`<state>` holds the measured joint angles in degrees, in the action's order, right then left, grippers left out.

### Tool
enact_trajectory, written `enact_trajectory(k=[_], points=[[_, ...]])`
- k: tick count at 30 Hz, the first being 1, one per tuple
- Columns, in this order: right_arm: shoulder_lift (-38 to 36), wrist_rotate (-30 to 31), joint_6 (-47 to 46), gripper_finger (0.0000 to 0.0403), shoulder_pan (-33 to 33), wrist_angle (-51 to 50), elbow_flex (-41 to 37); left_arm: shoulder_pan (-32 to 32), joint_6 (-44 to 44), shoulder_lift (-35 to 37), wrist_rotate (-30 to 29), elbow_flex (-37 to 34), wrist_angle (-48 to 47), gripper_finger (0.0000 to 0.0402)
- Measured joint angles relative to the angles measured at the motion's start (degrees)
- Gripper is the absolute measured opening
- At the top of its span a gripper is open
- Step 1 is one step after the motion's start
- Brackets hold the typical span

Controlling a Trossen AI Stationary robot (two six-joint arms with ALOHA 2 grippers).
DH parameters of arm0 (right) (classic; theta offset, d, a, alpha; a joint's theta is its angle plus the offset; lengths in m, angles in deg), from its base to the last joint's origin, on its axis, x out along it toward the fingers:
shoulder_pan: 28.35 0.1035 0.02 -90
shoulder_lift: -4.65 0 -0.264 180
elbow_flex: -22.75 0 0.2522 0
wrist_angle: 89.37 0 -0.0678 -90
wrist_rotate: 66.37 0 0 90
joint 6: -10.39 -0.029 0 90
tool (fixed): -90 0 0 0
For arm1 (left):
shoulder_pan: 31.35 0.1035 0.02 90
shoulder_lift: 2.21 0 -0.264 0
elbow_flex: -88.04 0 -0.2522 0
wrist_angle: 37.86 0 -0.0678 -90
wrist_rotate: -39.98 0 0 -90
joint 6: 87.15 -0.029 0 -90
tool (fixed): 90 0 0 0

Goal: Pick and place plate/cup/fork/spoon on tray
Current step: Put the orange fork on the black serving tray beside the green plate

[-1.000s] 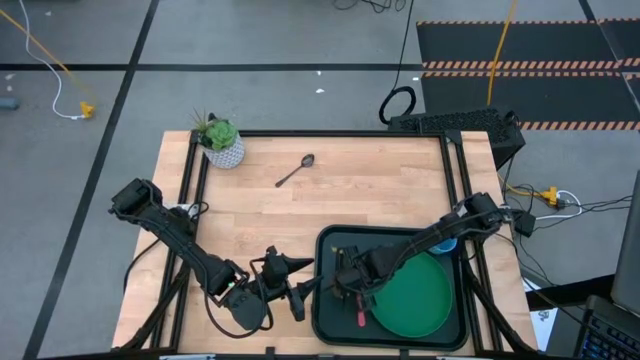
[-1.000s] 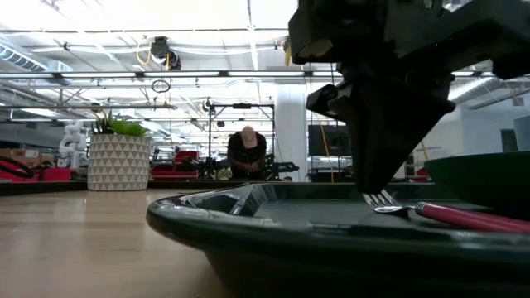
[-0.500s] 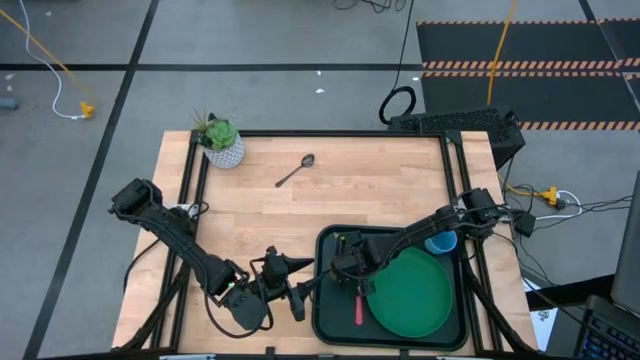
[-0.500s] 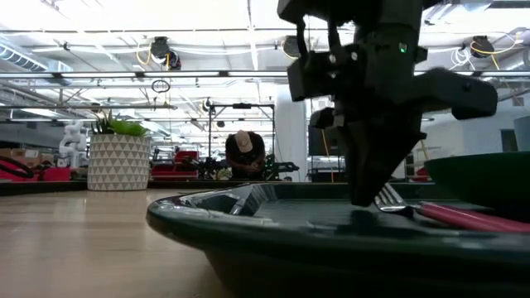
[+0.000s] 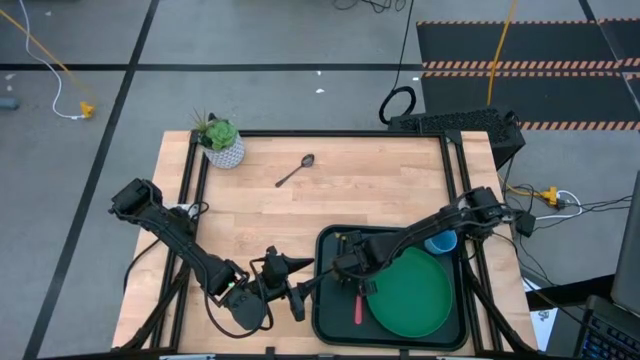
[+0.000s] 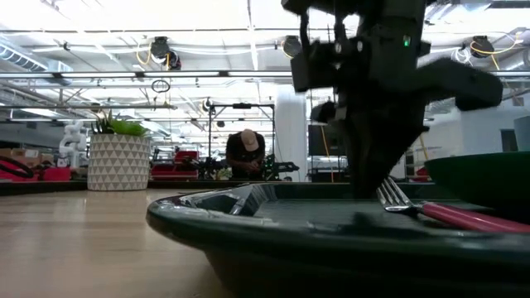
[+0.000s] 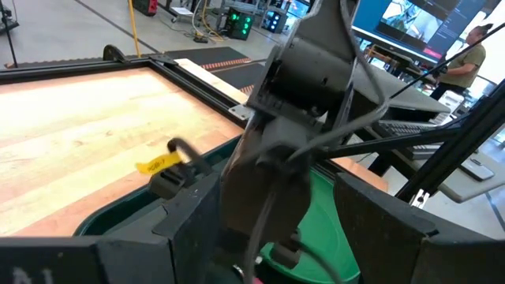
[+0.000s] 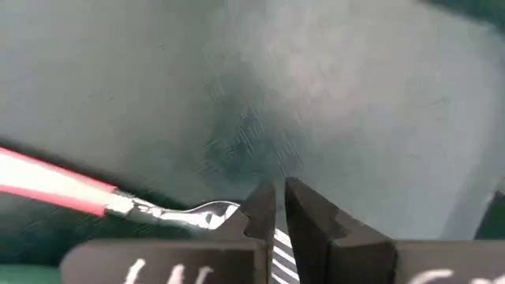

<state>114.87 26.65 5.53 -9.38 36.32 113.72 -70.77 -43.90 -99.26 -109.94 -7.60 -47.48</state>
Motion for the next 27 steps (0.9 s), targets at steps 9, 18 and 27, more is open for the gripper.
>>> enact_trajectory(k=[9,18,27], points=[[-5.7,1.6,-0.4,0.0022,0.5,-2.8,0.0,0.0,-0.8,0.0,0.0,0.0,0.0,0.0246],[-5.5,1.5,-0.9,0.0022,-1.2,-3.5,-3.8,0.0,-0.9,0.0,0.0,0.0,0.1,0.0246],[-5.7,4.7,-0.5,0.0022,-2.3,-5.9,-5.3,0.0,-1.0,0.0,0.0,0.0,0.4,0.0246]])
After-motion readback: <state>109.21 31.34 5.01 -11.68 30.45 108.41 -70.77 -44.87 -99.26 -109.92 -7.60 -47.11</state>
